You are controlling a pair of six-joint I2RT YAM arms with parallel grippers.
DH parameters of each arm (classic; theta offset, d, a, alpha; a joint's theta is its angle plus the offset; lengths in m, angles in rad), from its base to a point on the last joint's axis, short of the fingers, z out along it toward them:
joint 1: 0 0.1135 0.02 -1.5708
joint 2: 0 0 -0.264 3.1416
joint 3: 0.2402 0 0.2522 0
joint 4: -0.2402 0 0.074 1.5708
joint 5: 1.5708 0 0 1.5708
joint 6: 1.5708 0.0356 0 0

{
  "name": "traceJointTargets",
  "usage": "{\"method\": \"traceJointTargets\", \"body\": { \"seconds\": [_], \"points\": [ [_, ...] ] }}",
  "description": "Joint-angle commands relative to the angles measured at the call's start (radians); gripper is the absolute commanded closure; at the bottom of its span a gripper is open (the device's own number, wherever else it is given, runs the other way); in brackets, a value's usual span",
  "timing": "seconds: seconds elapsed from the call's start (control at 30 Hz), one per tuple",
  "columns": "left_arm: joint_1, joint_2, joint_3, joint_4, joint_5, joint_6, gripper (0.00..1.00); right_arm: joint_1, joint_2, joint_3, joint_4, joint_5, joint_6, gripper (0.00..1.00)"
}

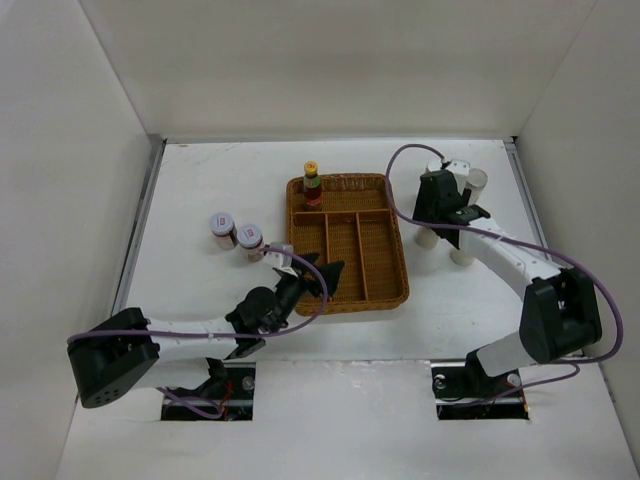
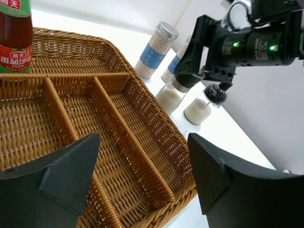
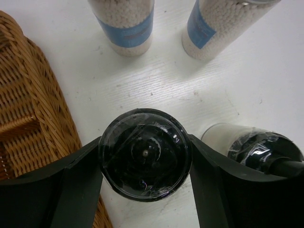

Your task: Organize the condiment bottles

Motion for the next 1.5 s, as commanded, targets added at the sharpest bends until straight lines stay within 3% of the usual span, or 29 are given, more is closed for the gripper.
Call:
{"method": "traceJointTargets", "body": {
  "seconds": [0.0,0.17,0.6,0.83,1.0,1.17,1.37,1.47],
  "points": [
    [0.012,0.010,-0.003,0.064,-0.011,0.001,0.26,0.045,-0.098,0.121,0.122,0.110,-0.048,0.55],
    [0.024,-0.002,-0.021,0.064,-0.083,-0.008,0.27,0.159,-0.050,0.314,0.158,0.082,-0.131,0.54],
    [0.065,-0.060,-0.070,0.070,-0.140,-0.041,0.27,0.272,0.418,0.715,0.181,-0.070,-0.122,0.54],
    [0.073,-0.048,-0.067,0.070,-0.136,-0.041,0.27,0.288,0.506,0.669,0.190,-0.082,-0.085,0.52],
    [0.081,-0.040,-0.066,0.070,-0.130,-0.045,0.27,0.298,0.504,0.601,0.219,-0.077,-0.071,0.33],
    [0.084,-0.036,-0.066,0.076,-0.128,-0.048,0.27,0.298,0.406,0.569,0.228,-0.082,-0.057,0.13],
    [0.081,-0.034,-0.064,0.076,-0.125,-0.050,0.27,0.279,0.216,0.462,0.233,-0.071,-0.071,0.07],
    [0.079,-0.020,-0.060,0.076,-0.125,-0.051,0.27,0.199,0.129,0.371,0.231,-0.034,-0.068,0.07]
  ]
}}
